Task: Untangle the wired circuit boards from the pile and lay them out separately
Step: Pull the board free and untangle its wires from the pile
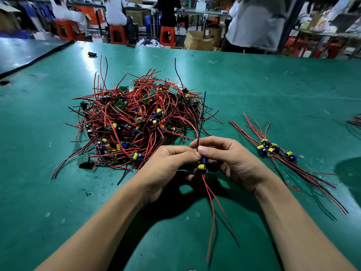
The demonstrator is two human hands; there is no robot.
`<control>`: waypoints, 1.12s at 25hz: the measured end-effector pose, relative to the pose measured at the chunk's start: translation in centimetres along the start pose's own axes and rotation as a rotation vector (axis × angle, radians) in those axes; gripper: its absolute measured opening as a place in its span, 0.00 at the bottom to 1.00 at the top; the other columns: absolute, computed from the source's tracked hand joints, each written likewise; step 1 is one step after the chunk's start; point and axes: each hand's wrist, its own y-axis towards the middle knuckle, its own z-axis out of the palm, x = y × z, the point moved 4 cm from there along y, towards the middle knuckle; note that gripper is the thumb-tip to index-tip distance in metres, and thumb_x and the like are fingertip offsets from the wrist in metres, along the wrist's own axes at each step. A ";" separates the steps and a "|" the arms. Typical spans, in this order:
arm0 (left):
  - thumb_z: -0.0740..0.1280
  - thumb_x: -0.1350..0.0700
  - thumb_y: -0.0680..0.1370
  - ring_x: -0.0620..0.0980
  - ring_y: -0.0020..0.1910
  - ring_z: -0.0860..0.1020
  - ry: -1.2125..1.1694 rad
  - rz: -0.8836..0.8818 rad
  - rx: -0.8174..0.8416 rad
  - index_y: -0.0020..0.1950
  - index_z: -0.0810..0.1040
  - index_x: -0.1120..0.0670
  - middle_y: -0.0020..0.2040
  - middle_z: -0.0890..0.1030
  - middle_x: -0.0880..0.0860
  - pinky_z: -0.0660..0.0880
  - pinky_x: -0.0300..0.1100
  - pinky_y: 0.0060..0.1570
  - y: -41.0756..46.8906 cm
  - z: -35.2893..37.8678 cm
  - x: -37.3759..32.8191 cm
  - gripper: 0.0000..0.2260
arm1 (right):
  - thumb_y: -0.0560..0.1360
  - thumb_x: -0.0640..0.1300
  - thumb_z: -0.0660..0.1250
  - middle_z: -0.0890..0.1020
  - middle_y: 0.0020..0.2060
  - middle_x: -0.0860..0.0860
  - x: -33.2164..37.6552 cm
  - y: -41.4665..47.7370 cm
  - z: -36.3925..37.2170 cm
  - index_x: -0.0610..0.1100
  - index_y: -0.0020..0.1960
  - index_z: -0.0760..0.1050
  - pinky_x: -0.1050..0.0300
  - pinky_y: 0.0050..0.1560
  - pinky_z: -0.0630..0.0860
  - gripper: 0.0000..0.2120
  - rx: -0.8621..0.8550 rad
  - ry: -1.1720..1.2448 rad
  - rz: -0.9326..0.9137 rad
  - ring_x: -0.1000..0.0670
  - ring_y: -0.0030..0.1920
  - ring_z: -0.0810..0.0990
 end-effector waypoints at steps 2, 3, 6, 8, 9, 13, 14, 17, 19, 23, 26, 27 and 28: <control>0.67 0.61 0.78 0.51 0.36 0.81 -0.018 -0.010 -0.014 0.41 0.85 0.56 0.38 0.83 0.55 0.76 0.39 0.34 0.1 0.2 0.1 0.08 | 0.66 0.44 0.77 0.85 0.40 0.48 -0.1 0.2 0.0 0.46 0.43 0.86 0.45 0.51 0.65 0.06 -0.046 0.007 -0.030 0.43 0.46 0.73; 0.66 0.61 0.78 0.52 0.35 0.82 -0.029 -0.015 -0.021 0.42 0.85 0.57 0.38 0.84 0.56 0.75 0.39 0.33 0.1 0.2 0.2 0.08 | 0.67 0.43 0.76 0.85 0.39 0.48 -0.1 0.2 -0.1 0.46 0.41 0.85 0.45 0.49 0.65 0.03 -0.064 0.015 -0.045 0.44 0.45 0.72; 0.66 0.61 0.79 0.54 0.33 0.83 -0.036 -0.028 -0.029 0.44 0.85 0.57 0.40 0.85 0.60 0.76 0.40 0.31 0.1 0.3 0.3 0.09 | 0.67 0.43 0.77 0.83 0.38 0.49 -0.3 0.3 -0.1 0.47 0.37 0.83 0.51 0.40 0.64 0.04 -0.109 0.023 -0.066 0.45 0.40 0.69; 0.67 0.62 0.78 0.55 0.33 0.83 -0.058 -0.036 -0.009 0.43 0.86 0.57 0.40 0.84 0.61 0.80 0.41 0.30 0.1 0.2 0.3 0.09 | 0.67 0.46 0.79 0.81 0.36 0.47 -0.5 0.1 0.3 0.47 0.36 0.81 0.53 0.37 0.65 0.07 -0.122 0.023 -0.062 0.45 0.37 0.69; 0.67 0.63 0.78 0.55 0.33 0.83 -0.072 -0.035 -0.002 0.42 0.86 0.58 0.40 0.84 0.61 0.80 0.41 0.30 0.1 0.3 0.4 0.08 | 0.67 0.47 0.80 0.80 0.34 0.47 -0.7 0.1 0.5 0.47 0.36 0.80 0.55 0.34 0.67 0.10 -0.127 0.032 -0.058 0.46 0.35 0.71; 0.68 0.65 0.77 0.56 0.34 0.84 -0.063 -0.028 -0.054 0.40 0.84 0.60 0.37 0.84 0.62 0.80 0.41 0.31 0.3 0.3 0.9 0.08 | 0.71 0.46 0.78 0.77 0.29 0.48 -1.4 0.1 0.8 0.47 0.36 0.76 0.61 0.24 0.71 0.11 -0.213 0.038 -0.044 0.51 0.25 0.74; 0.67 0.64 0.77 0.58 0.34 0.84 -0.055 -0.025 -0.071 0.40 0.83 0.61 0.38 0.84 0.63 0.82 0.44 0.32 0.4 0.2 1.0 0.08 | 0.72 0.45 0.77 0.77 0.29 0.47 -1.4 0.2 0.9 0.45 0.37 0.77 0.61 0.23 0.71 0.10 -0.219 0.047 -0.040 0.51 0.24 0.73; 0.65 0.65 0.78 0.59 0.34 0.83 -0.049 -0.016 -0.074 0.42 0.83 0.64 0.40 0.83 0.67 0.82 0.46 0.34 0.4 0.0 1.1 0.08 | 0.73 0.48 0.75 0.80 0.38 0.41 -1.6 0.1 1.5 0.43 0.48 0.83 0.59 0.27 0.73 0.09 -0.103 0.105 0.037 0.48 0.30 0.74; 0.65 0.66 0.78 0.59 0.33 0.82 -0.057 -0.022 -0.075 0.44 0.82 0.66 0.39 0.83 0.67 0.82 0.46 0.33 0.4 0.1 1.2 0.08 | 0.74 0.50 0.74 0.80 0.39 0.39 -1.7 -0.2 1.6 0.42 0.53 0.84 0.59 0.29 0.74 0.14 -0.030 0.082 0.094 0.47 0.30 0.73; 0.65 0.65 0.78 0.57 0.29 0.81 -0.007 -0.043 -0.126 0.42 0.81 0.66 0.35 0.82 0.63 0.81 0.44 0.30 0.6 0.2 1.4 0.08 | 0.76 0.49 0.73 0.79 0.32 0.42 -1.6 -0.2 0.9 0.39 0.48 0.83 0.59 0.26 0.72 0.12 -0.093 0.017 0.049 0.48 0.25 0.74; 0.66 0.63 0.78 0.57 0.28 0.79 0.000 -0.062 -0.130 0.43 0.81 0.65 0.35 0.81 0.64 0.81 0.44 0.31 0.8 0.0 1.3 0.07 | 0.76 0.49 0.73 0.78 0.29 0.41 -1.7 0.1 0.7 0.34 0.46 0.81 0.61 0.24 0.71 0.16 -0.157 0.016 0.003 0.49 0.23 0.73; 0.67 0.63 0.77 0.56 0.29 0.79 0.000 -0.067 -0.123 0.42 0.82 0.65 0.35 0.81 0.64 0.80 0.43 0.30 0.8 0.0 1.2 0.07 | 0.76 0.50 0.73 0.76 0.28 0.40 -1.7 0.1 0.4 0.35 0.47 0.82 0.62 0.24 0.69 0.16 -0.188 -0.002 -0.007 0.50 0.22 0.72; 0.67 0.63 0.77 0.56 0.29 0.79 -0.001 -0.072 -0.114 0.42 0.82 0.65 0.35 0.81 0.63 0.80 0.43 0.30 0.8 0.1 1.2 0.07 | 0.75 0.52 0.74 0.73 0.26 0.42 -1.6 0.2 0.1 0.37 0.47 0.83 0.63 0.25 0.65 0.16 -0.229 -0.044 -0.020 0.50 0.22 0.69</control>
